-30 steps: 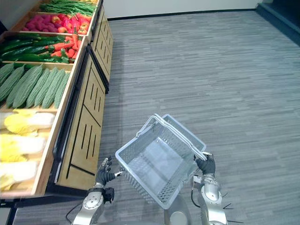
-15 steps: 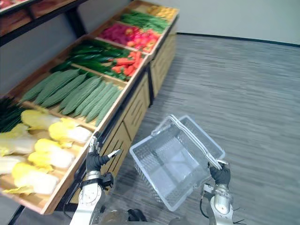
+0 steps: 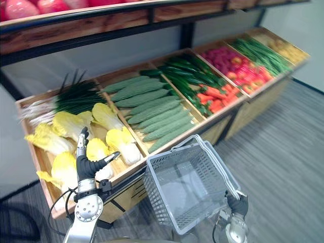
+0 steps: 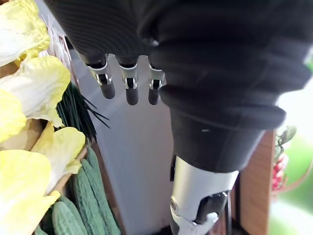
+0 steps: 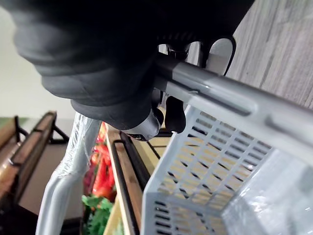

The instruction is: Pick vegetable in the basket

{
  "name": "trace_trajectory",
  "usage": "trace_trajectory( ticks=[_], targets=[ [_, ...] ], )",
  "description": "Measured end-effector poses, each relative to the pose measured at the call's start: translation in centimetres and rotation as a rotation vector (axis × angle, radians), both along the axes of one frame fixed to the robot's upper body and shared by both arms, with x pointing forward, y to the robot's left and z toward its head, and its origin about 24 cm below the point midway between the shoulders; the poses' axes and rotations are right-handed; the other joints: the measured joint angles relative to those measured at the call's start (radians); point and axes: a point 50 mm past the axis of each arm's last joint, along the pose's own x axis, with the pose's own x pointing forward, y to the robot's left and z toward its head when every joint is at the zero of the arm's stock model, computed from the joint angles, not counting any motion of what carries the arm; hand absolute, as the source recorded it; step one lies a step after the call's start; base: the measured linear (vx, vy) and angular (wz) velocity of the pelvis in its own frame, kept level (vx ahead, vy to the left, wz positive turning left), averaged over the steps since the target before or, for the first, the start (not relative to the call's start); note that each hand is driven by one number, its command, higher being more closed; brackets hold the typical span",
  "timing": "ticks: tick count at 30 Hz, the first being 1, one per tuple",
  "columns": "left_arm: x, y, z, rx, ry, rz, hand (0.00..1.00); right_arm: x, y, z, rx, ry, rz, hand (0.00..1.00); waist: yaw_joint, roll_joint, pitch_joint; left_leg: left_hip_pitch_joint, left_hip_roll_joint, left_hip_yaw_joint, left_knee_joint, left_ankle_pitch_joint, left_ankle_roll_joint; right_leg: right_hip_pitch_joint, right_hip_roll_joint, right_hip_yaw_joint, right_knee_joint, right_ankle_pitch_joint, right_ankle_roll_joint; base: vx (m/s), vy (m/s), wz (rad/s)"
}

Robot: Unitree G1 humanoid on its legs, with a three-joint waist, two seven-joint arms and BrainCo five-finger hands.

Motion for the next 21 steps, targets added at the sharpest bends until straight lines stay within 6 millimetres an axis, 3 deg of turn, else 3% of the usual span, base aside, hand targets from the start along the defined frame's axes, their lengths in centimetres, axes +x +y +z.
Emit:
trace_trajectory(
  ticks=[2,6,9,13,15,21],
  targets=[
    [0.4,-0.3,-0.5,0.002,0.024,-0.026,0.0,-1.2,-0.1,-0.3,0.003,0.032,-0.017,1.0,-0.007,-0.001,0.0,0.004,0.014,0.015,-0.036,0.053,0.023,0.06,-0.023,-0.087,-0.062,0.012,-0.018,-0.06,-0.18,1.03],
    [0.4,0.5,-1.8,0.019,0.091,0.002,0.0,-2.7,-0.5,-1.2,0.013,0.092,-0.044,1.0,-0.005,-0.005,-0.009,0.002,0.064,0.142,-0.09,0.071,0.06,0.086,-0.043,-0.163,-0.119,0.017,-0.012,-0.14,-0.085,0.73],
    [0.3,1.6,-3.4,0.047,0.185,0.024,0.0,-3.4,-0.3,-1.8,0.024,0.131,-0.029,1.0,-0.005,-0.003,-0.027,0.008,0.08,0.205,-0.159,0.081,0.043,0.096,-0.044,-0.159,-0.175,0.035,0.015,-0.06,-0.006,0.2],
    [0.7,3.0,-5.0,0.111,0.284,0.045,0.0,-3.3,0.3,-2.3,0.049,0.164,0.016,1.0,-0.008,0.0,-0.034,0.01,0.076,0.245,-0.226,0.167,-0.004,0.083,-0.04,-0.136,-0.217,0.094,0.02,0.0,0.044,-0.04],
    [1.1,3.6,-5.1,0.117,0.297,0.071,0.0,-3.1,0.5,-2.3,0.057,0.163,0.033,1.0,-0.008,0.0,-0.037,0.01,0.073,0.268,-0.246,0.197,-0.016,0.063,-0.037,-0.116,-0.215,0.099,0.019,0.05,0.055,-0.27],
    [3.7,5.5,-3.6,0.171,0.251,0.142,0.0,-2.1,1.4,-2.4,0.067,0.149,0.108,1.0,-0.036,-0.033,-0.039,-0.007,0.051,0.324,-0.284,0.23,-0.037,-0.001,-0.028,-0.06,-0.213,0.121,0.008,0.08,0.031,-0.24]
  ],
)
